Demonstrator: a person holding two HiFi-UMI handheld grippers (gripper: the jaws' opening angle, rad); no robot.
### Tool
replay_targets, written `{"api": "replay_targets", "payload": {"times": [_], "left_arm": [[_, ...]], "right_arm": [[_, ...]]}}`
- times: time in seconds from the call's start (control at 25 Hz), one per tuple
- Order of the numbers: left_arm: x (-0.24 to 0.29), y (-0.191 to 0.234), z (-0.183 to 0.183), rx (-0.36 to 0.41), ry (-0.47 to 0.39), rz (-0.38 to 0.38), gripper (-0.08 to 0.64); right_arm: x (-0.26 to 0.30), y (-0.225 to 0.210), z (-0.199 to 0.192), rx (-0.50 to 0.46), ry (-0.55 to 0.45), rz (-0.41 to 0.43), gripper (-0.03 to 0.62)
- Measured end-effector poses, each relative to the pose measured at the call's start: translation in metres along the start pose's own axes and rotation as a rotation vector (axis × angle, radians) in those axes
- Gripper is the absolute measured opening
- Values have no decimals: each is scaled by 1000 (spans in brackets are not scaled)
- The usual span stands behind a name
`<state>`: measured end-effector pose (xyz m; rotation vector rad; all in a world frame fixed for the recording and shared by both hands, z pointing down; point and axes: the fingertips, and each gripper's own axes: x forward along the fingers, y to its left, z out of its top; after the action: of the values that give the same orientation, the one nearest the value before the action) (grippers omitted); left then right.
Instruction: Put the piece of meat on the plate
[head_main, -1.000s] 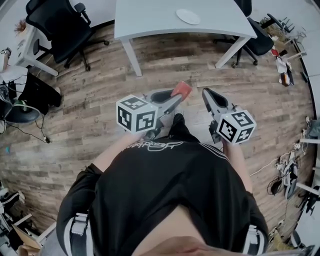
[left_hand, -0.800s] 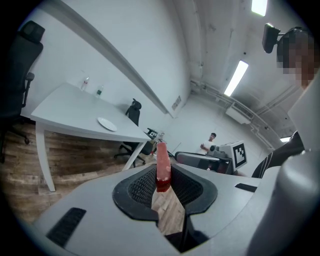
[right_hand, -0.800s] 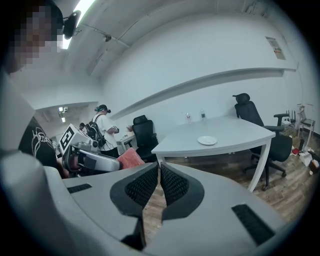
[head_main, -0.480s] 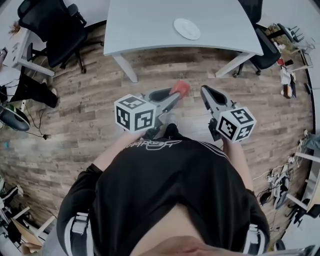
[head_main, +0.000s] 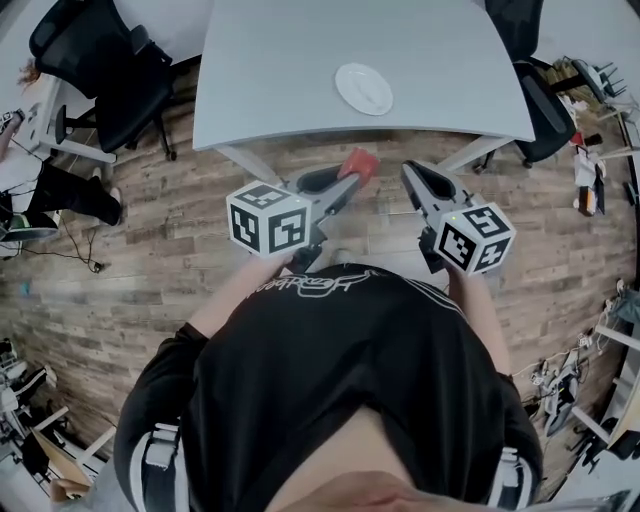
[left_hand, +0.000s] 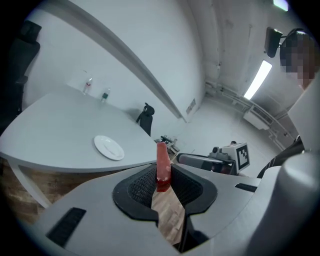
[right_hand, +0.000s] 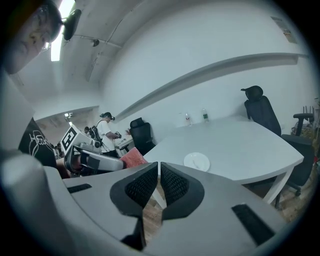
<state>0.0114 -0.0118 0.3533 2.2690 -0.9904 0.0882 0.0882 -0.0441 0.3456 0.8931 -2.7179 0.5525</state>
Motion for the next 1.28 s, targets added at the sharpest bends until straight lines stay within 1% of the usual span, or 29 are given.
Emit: {"api": "replay_targets", "payload": {"times": [0.2, 0.4, 0.72, 1.0, 1.28], "left_arm": [[17, -2, 10, 14, -7, 7, 89], [20, -4, 7, 16, 7, 6, 89], [32, 6, 8, 35, 39, 5, 89], [50, 33, 27, 34, 71, -10, 89], [75, 77, 52, 26, 122, -19, 89]], "right_arm": [[1, -20, 9, 11, -24, 5, 18], [3, -22, 5, 18, -35, 11, 18], [10, -35, 3, 36, -36, -7, 18], [35, -55, 14, 62, -31, -22, 18], [74, -86, 28, 105, -22, -44, 18]]}}
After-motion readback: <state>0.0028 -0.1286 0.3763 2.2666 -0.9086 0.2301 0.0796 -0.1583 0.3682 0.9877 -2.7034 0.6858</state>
